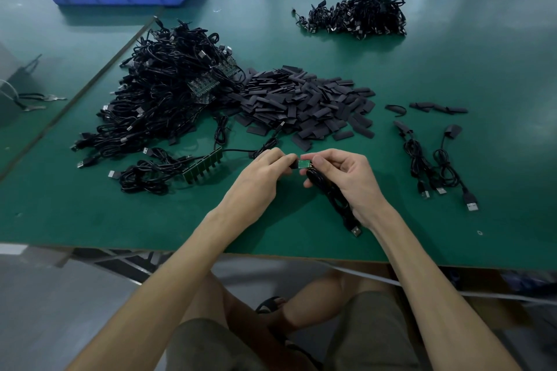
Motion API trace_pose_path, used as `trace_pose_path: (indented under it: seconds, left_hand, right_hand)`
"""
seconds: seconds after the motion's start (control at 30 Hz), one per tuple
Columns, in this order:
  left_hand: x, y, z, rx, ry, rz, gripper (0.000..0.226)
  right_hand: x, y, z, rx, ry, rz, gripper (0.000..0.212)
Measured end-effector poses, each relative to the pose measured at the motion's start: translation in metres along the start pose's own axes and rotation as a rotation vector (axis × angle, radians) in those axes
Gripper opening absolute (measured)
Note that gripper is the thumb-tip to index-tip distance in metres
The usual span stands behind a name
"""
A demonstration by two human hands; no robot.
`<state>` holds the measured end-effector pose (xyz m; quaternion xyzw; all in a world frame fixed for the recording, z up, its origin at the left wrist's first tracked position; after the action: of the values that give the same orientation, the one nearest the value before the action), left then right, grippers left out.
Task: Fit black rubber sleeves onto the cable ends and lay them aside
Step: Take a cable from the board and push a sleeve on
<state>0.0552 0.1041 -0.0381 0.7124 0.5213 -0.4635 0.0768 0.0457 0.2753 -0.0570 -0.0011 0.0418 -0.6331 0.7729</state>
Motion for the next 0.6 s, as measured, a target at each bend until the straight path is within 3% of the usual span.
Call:
trace_pose_path:
  seconds: [0.6]
  left_hand:
    - [0.0023,0.0015,-0.009,0.099,-0.033,0.038,0.041]
  right_hand:
    - [0.0037,-0.0031,-0.0027,0.037,0.102,-0.032,0.028]
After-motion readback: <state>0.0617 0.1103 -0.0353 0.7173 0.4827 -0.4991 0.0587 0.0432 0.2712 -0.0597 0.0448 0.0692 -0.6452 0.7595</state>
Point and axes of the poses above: each hand's wrist, its own y-axis away from the middle knuckle, its own x-axis out of the palm, z = x × y, the point moved 5 cm from there along -y, towards the middle knuckle, and after that the axes turned 11 degrees about y, right-handed, at the moved point
